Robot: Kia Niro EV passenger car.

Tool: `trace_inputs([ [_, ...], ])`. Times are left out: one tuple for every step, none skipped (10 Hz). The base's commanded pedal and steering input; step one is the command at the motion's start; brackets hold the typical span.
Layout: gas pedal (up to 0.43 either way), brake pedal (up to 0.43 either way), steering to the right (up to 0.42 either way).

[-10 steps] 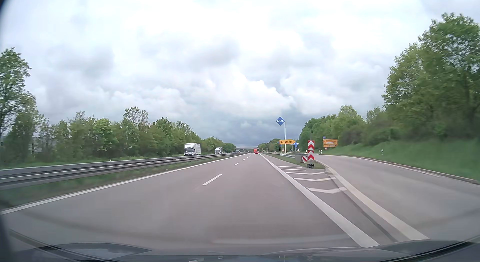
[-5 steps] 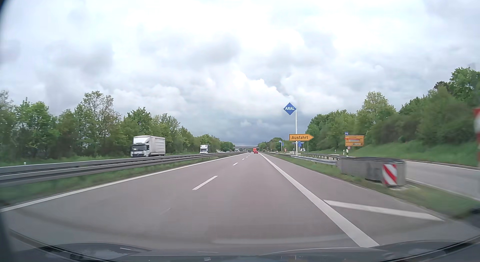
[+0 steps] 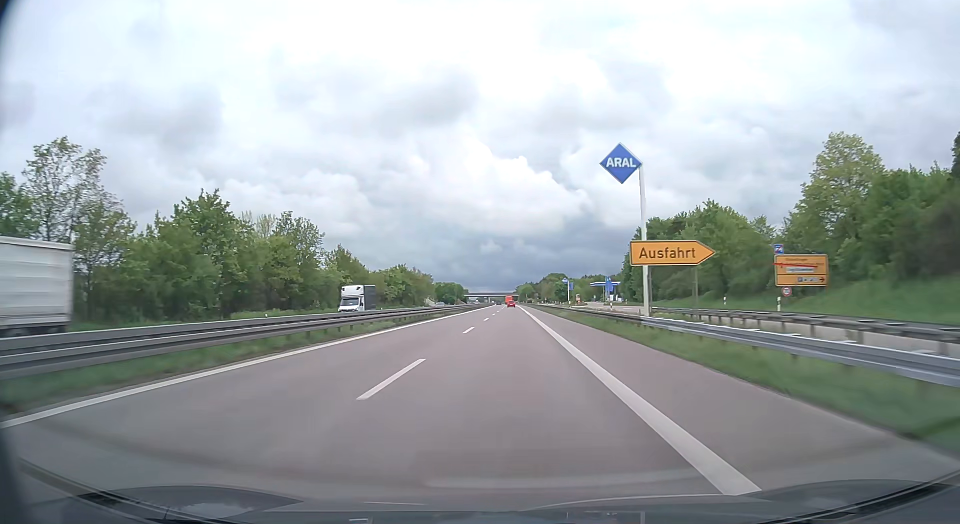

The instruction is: Follow the waypoints while adhering to traffic rules and regulations

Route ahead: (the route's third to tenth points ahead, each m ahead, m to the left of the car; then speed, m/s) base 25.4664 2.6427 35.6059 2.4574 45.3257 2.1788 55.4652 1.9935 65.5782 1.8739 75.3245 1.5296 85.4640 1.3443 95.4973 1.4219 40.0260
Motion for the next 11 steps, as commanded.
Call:
trace_inputs([
  [0.480,0.012,-0.003],
  [0.461,0.012,-0.003],
  [0.429,0.012,-0.002],
  [0.409,0.012,-0.002],
  [0.378,0.012,-0.002],
  [0.370,0.012,-0.002],
  [0.339,0.012,-0.002],
  [0.331,0.012,-0.002],
  [0.311,0.012,-0.001],
  [0.287,0.012,-0.001],
  [0.287,0.012,-0.002],
])
